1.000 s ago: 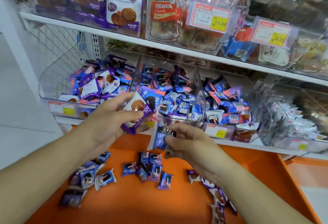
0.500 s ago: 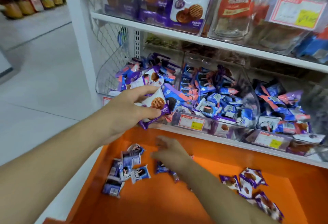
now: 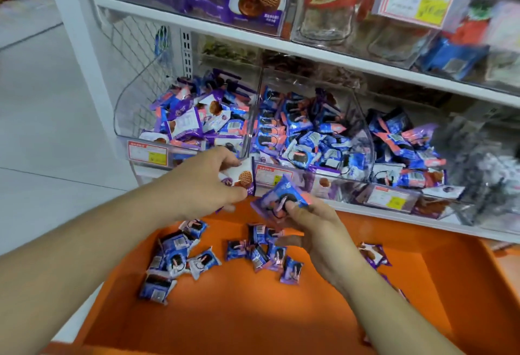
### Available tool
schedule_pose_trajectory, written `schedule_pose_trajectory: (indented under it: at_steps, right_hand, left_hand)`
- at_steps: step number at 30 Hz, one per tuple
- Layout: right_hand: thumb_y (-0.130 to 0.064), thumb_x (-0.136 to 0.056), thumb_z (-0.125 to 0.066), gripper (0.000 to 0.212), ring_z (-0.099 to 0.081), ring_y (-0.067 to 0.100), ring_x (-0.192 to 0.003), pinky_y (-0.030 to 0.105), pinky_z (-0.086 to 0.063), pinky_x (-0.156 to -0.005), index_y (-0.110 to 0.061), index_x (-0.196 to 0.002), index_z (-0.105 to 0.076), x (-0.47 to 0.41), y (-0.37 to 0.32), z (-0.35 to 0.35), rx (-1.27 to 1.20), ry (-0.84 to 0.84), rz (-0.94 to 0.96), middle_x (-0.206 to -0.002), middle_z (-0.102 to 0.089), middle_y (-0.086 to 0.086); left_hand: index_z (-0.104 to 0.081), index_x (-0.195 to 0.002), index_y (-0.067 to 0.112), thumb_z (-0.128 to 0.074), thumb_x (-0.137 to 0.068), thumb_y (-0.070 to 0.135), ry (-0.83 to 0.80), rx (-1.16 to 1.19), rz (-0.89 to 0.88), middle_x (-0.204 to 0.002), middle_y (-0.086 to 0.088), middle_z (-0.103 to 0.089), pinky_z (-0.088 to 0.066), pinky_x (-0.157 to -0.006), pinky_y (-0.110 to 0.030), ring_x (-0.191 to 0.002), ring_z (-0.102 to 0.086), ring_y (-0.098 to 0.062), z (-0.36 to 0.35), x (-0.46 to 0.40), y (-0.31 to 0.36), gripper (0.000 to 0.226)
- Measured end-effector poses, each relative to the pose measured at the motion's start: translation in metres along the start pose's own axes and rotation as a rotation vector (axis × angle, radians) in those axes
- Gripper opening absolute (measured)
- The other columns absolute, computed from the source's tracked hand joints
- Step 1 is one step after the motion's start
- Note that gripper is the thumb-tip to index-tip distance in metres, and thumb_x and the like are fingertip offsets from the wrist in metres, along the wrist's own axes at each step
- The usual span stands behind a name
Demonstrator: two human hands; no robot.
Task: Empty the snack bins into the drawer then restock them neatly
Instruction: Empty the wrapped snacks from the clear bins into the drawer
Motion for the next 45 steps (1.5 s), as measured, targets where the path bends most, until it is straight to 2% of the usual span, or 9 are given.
schedule_pose_trajectory:
  at_steps: [4,11,14,18,25,30,35,41,45]
  right_hand:
    - [-0.01,-0.097,-0.072,0.012,-0.065,0.024,-0.074,0.039,-0.062,-0.064,-0.001,-0.103,-0.074,-0.002,0.045,0.025,0.217,0.136,-0.241,-0.085,-0.062,0.018]
    - [-0.023,-0.072,-0.073,0.021,-0.067,0.027,-0.082,0.059,-0.059,-0.087,-0.011,-0.088,-0.064,-0.024,0.078,0.06,0.644,0.223,-0.417,-0.082,-0.07,0.007]
    - [-0.019,-0.08,-0.075,0.027,-0.074,0.027,-0.104,0.056,-0.056,-0.101,-0.017,-0.106,-0.079,-0.014,0.041,0.036,0.376,-0.056,-0.231,-0.106,-0.079,0.007]
    - [-0.018,-0.097,-0.065,0.042,-0.065,0.041,-0.123,0.049,-0.055,-0.097,-0.004,-0.136,-0.062,0.005,0.0,0.019,-0.029,-0.213,-0.037,-0.135,-0.065,0.023]
    - [-0.009,-0.101,-0.067,0.029,-0.075,0.034,-0.093,0.046,-0.063,-0.079,-0.017,-0.073,-0.067,0.018,-0.023,0.082,0.372,-0.071,-0.171,-0.075,-0.07,-0.006]
    - [-0.023,-0.096,-0.076,0.023,-0.071,0.02,-0.079,0.047,-0.064,-0.085,-0.005,-0.109,-0.069,0.006,-0.01,0.198,0.695,0.171,-0.482,-0.104,-0.074,0.016]
    - [-0.036,-0.101,-0.066,0.059,-0.062,0.036,-0.12,0.043,-0.056,-0.096,-0.006,-0.149,-0.048,0.004,-0.001,0.242,1.16,0.275,-0.725,-0.141,-0.059,0.022]
    - [-0.043,-0.099,-0.069,0.062,-0.061,0.024,-0.129,0.035,-0.049,-0.108,-0.024,-0.154,-0.048,-0.001,-0.007,0.204,1.157,0.019,-0.455,-0.148,-0.058,0.002]
    - [-0.039,-0.098,-0.072,0.039,-0.069,-0.001,-0.098,0.026,-0.059,-0.083,-0.035,-0.135,-0.065,0.008,-0.032,0.147,0.949,-0.096,-0.199,-0.135,-0.066,-0.013]
  left_hand:
    - [-0.059,-0.115,0.037,-0.082,-0.088,0.025,0.056,-0.093,-0.024,-0.13,0.012,-0.055,-0.049,-0.056,-0.004,-0.086,-0.068,-0.002,-0.003,-0.004,-0.001,0.036]
    - [-0.066,-0.127,0.046,-0.089,-0.08,0.03,-0.002,-0.038,-0.008,-0.137,0.01,-0.057,-0.065,-0.073,-0.033,-0.079,-0.078,-0.015,-0.016,-0.019,-0.006,0.055]
    - [-0.067,-0.118,0.05,-0.09,-0.078,0.033,-0.026,-0.11,-0.064,-0.131,0.014,-0.058,-0.062,-0.068,-0.021,-0.086,-0.074,-0.003,-0.025,-0.019,-0.002,0.05]
    - [-0.065,-0.113,0.045,-0.093,-0.072,0.041,0.008,-0.168,-0.088,-0.116,0.02,-0.062,-0.06,-0.075,-0.023,-0.089,-0.069,0.002,-0.045,-0.018,0.001,0.05]
    - [-0.05,-0.131,0.046,-0.081,-0.078,0.059,-0.031,-0.328,-0.161,-0.122,0.028,-0.059,-0.05,-0.095,-0.025,-0.109,-0.058,0.011,-0.077,-0.017,0.007,0.064]
    - [-0.058,-0.117,0.049,-0.077,-0.081,0.057,-0.011,-0.349,-0.173,-0.118,0.029,-0.063,-0.055,-0.097,-0.033,-0.106,-0.059,0.018,-0.084,-0.029,0.01,0.041]
    - [-0.06,-0.114,0.048,-0.077,-0.083,0.053,-0.03,-0.374,-0.184,-0.119,0.029,-0.064,-0.057,-0.094,-0.032,-0.107,-0.06,0.016,-0.092,-0.041,0.009,0.036]
    - [-0.062,-0.114,0.051,-0.078,-0.084,0.05,-0.033,-0.379,-0.217,-0.118,0.032,-0.064,-0.053,-0.087,-0.017,-0.106,-0.059,0.018,-0.091,-0.038,0.017,0.035]
    - [-0.057,-0.12,0.054,-0.075,-0.088,0.051,0.051,-0.456,-0.269,-0.119,0.034,-0.057,-0.042,-0.084,-0.011,-0.108,-0.053,0.02,-0.076,-0.03,0.025,0.037]
Point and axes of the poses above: each hand's wrist, its own x-axis away from the middle knuckle, its own z-axis out of the back of the hand, y = z × x, the point moved 1 cm from there along -x, towards the middle knuckle
